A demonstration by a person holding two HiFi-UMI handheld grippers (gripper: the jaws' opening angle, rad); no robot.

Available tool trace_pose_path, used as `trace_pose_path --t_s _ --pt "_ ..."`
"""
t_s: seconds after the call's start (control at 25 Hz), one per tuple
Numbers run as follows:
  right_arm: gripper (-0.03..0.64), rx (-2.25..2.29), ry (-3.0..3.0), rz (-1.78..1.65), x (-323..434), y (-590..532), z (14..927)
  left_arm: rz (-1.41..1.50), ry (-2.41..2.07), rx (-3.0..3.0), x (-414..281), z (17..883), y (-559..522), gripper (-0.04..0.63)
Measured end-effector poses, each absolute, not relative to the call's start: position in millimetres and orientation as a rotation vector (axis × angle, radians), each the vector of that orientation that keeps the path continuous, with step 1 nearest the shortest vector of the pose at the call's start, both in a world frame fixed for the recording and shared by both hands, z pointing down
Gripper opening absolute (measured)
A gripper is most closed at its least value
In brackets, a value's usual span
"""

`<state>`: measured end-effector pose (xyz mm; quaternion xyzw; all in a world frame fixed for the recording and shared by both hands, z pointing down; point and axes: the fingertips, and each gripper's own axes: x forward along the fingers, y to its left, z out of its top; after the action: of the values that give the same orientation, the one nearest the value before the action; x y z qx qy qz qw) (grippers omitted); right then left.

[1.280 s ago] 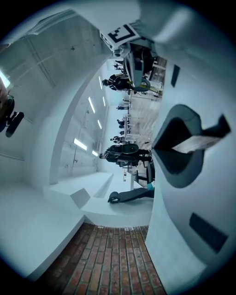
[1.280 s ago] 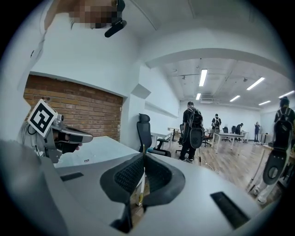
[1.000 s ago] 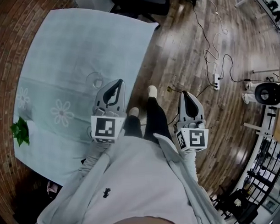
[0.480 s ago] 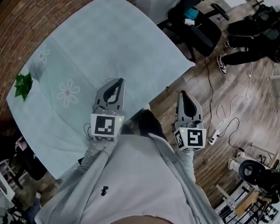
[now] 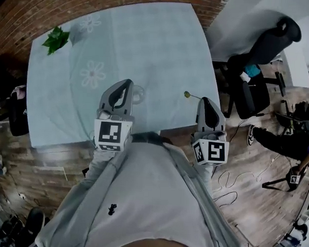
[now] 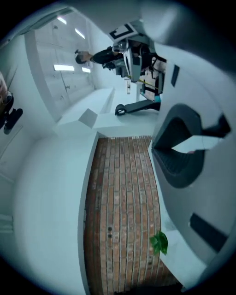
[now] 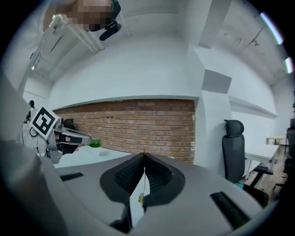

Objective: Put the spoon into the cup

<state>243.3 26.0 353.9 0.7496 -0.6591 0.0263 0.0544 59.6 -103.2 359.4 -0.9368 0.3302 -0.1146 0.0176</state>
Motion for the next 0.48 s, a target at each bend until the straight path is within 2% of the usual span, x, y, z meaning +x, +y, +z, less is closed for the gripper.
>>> trace_pose_path --t_s 0.48 --pt "0.019 1.914 -2.395 0.062 180 -54 349 -0.418 1.497 -2.753 -30 367 -108 0.02"
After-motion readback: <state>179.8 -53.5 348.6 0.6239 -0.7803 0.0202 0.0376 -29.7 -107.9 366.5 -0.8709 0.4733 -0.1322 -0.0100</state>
